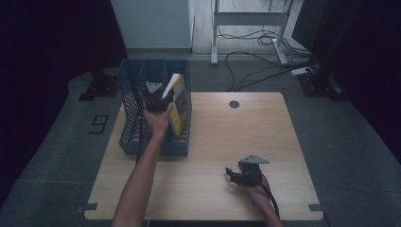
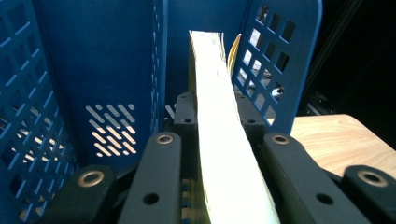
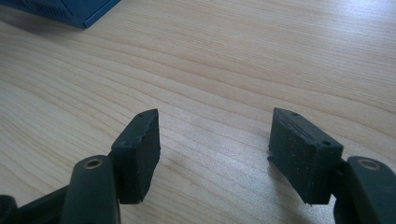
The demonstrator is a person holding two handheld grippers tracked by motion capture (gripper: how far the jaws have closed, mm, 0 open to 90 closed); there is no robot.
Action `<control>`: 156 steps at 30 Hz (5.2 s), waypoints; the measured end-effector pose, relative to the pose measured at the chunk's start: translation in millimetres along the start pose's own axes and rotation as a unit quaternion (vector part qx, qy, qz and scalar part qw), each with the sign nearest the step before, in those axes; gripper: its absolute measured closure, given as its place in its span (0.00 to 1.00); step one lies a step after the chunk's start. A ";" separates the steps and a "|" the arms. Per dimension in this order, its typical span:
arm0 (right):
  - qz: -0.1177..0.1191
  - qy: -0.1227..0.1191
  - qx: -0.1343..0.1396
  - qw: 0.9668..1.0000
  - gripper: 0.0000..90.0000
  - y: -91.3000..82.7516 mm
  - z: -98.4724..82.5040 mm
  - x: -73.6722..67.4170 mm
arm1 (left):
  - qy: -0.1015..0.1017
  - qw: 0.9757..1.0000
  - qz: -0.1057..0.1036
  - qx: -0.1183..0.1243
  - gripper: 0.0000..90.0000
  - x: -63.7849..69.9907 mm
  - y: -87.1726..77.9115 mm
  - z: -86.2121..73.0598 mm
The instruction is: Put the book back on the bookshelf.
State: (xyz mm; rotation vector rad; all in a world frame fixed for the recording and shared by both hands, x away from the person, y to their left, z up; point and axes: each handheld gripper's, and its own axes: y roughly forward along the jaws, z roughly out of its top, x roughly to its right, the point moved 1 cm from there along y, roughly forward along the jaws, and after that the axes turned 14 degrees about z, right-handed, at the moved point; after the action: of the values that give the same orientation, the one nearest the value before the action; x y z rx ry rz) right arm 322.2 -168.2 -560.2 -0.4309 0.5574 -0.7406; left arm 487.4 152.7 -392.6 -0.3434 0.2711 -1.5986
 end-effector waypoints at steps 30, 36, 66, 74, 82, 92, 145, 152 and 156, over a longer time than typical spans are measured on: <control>-0.001 0.002 0.001 1.000 0.37 -1.1 0.0 2.0 | 0.001 0.999 0.026 0.023 0.84 8.5 16.8 -1.1; -0.002 0.002 0.001 1.000 0.37 -1.1 -0.1 1.8 | 0.009 0.999 0.034 0.032 0.84 10.2 16.9 0.8; -0.006 0.000 0.000 1.000 0.37 -1.2 -0.4 0.7 | 0.009 0.997 0.036 0.060 0.77 11.6 10.5 -7.5; -0.007 -0.003 -0.002 1.000 0.37 -0.5 -0.7 -1.1 | 0.009 0.997 0.036 0.063 0.73 5.7 -1.6 -8.3; -0.005 -0.003 -0.002 1.000 0.36 -0.2 -0.7 -1.6 | 0.006 0.998 0.038 0.058 0.71 -2.1 -4.3 -13.3; -0.002 0.000 -0.001 1.000 0.37 -0.7 -0.1 0.8 | 0.005 0.998 0.023 0.056 0.61 -2.1 -8.2 -16.1; -0.006 0.007 0.003 1.000 0.37 -4.2 -0.8 4.9 | 0.016 0.983 -0.182 -0.032 0.46 -34.5 -90.5 -77.9; -0.004 0.010 0.004 1.000 0.37 -5.2 -0.9 6.5 | 0.022 0.979 -0.198 -0.047 0.45 -35.2 -104.6 -99.0; -0.005 0.011 0.005 1.000 0.37 -6.2 -1.3 7.4 | 0.024 0.977 -0.205 -0.052 0.45 -34.3 -114.2 -112.9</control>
State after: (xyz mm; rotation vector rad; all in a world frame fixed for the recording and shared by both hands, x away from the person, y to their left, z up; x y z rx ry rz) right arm 322.7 -177.9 -560.2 -0.4174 0.5718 -0.7587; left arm 340.3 189.6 -455.6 -0.4638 0.3356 -2.0059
